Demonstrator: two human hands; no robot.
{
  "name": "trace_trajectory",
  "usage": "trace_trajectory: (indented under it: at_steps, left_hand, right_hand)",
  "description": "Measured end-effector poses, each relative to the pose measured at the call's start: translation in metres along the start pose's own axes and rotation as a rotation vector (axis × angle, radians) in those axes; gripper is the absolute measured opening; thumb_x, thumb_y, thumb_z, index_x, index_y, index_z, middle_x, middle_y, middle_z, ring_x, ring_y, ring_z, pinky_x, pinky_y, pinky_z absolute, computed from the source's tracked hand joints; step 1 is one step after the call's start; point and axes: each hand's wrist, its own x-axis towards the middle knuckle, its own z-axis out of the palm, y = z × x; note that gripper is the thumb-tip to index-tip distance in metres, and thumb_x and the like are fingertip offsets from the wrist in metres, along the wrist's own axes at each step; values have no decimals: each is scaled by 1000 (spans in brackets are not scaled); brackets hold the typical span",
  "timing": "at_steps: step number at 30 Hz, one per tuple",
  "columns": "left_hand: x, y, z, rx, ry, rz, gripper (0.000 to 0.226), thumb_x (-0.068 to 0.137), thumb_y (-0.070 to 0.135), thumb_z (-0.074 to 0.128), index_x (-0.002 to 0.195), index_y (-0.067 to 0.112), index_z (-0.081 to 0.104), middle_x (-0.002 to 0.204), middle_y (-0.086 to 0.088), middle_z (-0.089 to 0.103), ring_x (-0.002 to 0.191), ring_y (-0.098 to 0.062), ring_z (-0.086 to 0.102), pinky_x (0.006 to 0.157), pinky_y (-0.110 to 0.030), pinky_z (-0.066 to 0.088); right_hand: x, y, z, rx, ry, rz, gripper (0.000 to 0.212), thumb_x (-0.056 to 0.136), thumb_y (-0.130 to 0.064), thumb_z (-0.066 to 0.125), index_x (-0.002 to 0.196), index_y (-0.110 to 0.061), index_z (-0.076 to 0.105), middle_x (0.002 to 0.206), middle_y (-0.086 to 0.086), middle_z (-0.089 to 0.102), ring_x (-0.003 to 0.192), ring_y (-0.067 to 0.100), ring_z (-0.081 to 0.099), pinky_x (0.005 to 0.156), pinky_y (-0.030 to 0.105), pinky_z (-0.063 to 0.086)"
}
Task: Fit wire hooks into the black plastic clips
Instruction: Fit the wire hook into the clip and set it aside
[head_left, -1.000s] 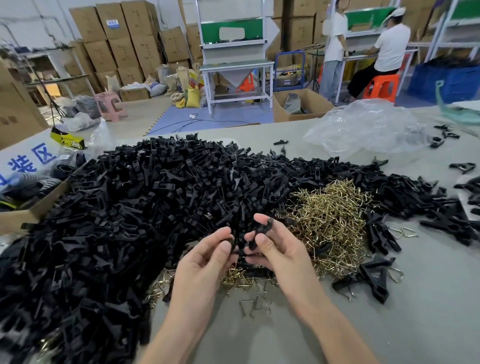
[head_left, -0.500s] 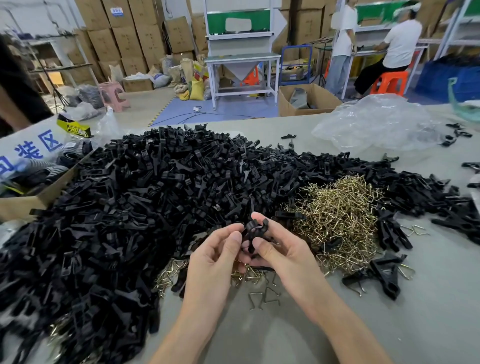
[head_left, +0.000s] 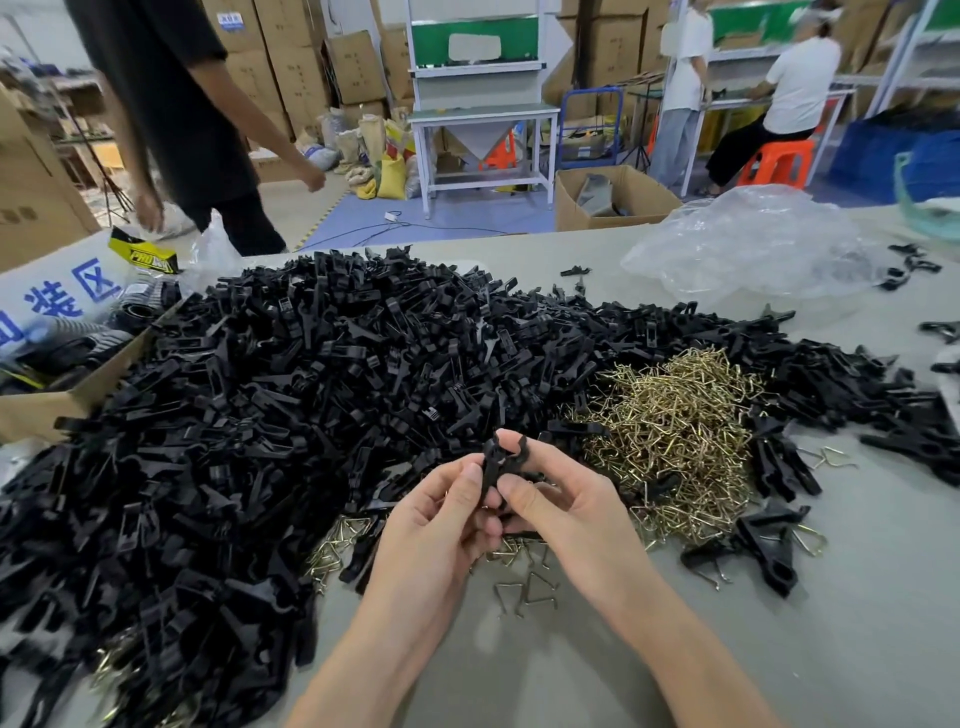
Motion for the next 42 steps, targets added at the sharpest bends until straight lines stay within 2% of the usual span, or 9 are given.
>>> trace_trajectory:
  at_steps: [6, 16, 23, 28, 33, 36, 38, 40, 42]
  left_hand:
    - [-1, 5, -3, -13, -39, -87, 14, 85, 22, 64, 86, 20, 78, 71, -4, 64, 55, -11, 56, 54, -21, 51]
    - [-5, 10, -3, 124, -88, -80, 14, 87, 27, 60, 83, 18, 71, 68, -7, 60, 52, -16, 51, 48, -22, 43]
    - [-5, 12, -10, 160, -132, -155, 18, 88, 31, 61, 94, 16, 68, 64, -5, 56, 50, -15, 50, 46, -22, 42]
    - [-7, 18, -13, 179, -184, -182, 17, 84, 33, 64, 89, 17, 68, 60, -4, 49, 49, -15, 47, 46, -24, 41]
    - [-9, 21, -11, 195, -201, -261, 30, 85, 33, 62, 98, 7, 55, 60, -4, 47, 47, -14, 41, 44, -24, 38]
    - [-11, 21, -10, 154, -222, -297, 37, 83, 34, 63, 110, 8, 56, 58, -2, 46, 45, -13, 42, 44, -23, 38]
    - [-10, 22, -10, 136, -220, -316, 41, 85, 34, 64, 116, 8, 59, 58, -2, 47, 45, -13, 44, 43, -23, 39]
    - [-8, 21, -10, 169, -173, -288, 39, 86, 35, 63, 112, 6, 61, 60, -5, 53, 46, -15, 48, 43, -23, 42]
    - [-8, 19, -14, 406, -44, -91, 24, 91, 38, 61, 98, 15, 63, 61, -4, 60, 49, -17, 52, 46, -25, 43]
  right_hand:
    - [0, -2, -2, -37, -37, 6, 38, 98, -15, 65, 127, -40, 65, 103, -8, 77, 91, 10, 73, 81, 27, 59]
    - [-1, -10, -7, -25, -151, 84, 36, 99, -10, 61, 134, -18, 64, 84, -10, 71, 84, 7, 68, 80, 22, 54]
    - [-3, -14, -11, 27, -213, 72, 34, 99, -16, 62, 124, -36, 71, 95, -3, 74, 83, 9, 66, 80, 23, 53]
    - [-5, -15, -12, 53, -290, 94, 31, 95, -27, 63, 121, -42, 71, 95, -3, 73, 80, 10, 63, 81, 24, 53]
    - [-5, -12, -13, 187, -298, 145, 33, 92, -35, 64, 122, -29, 73, 100, 4, 72, 83, 18, 61, 80, 27, 54]
    - [-5, -14, -13, 232, -326, 159, 35, 92, -40, 62, 121, -24, 73, 101, 3, 74, 86, 24, 59, 79, 29, 53]
    - [-6, -15, -12, 240, -346, 147, 33, 94, -40, 60, 119, -22, 72, 99, 1, 73, 85, 20, 61, 80, 30, 53]
    - [-5, -15, -13, 246, -323, 125, 33, 95, -39, 62, 118, -17, 69, 98, 2, 72, 88, 20, 64, 84, 35, 53]
    - [-3, -15, -15, 284, -221, 106, 31, 89, -39, 67, 111, -16, 71, 97, 3, 71, 90, 19, 65, 85, 35, 55]
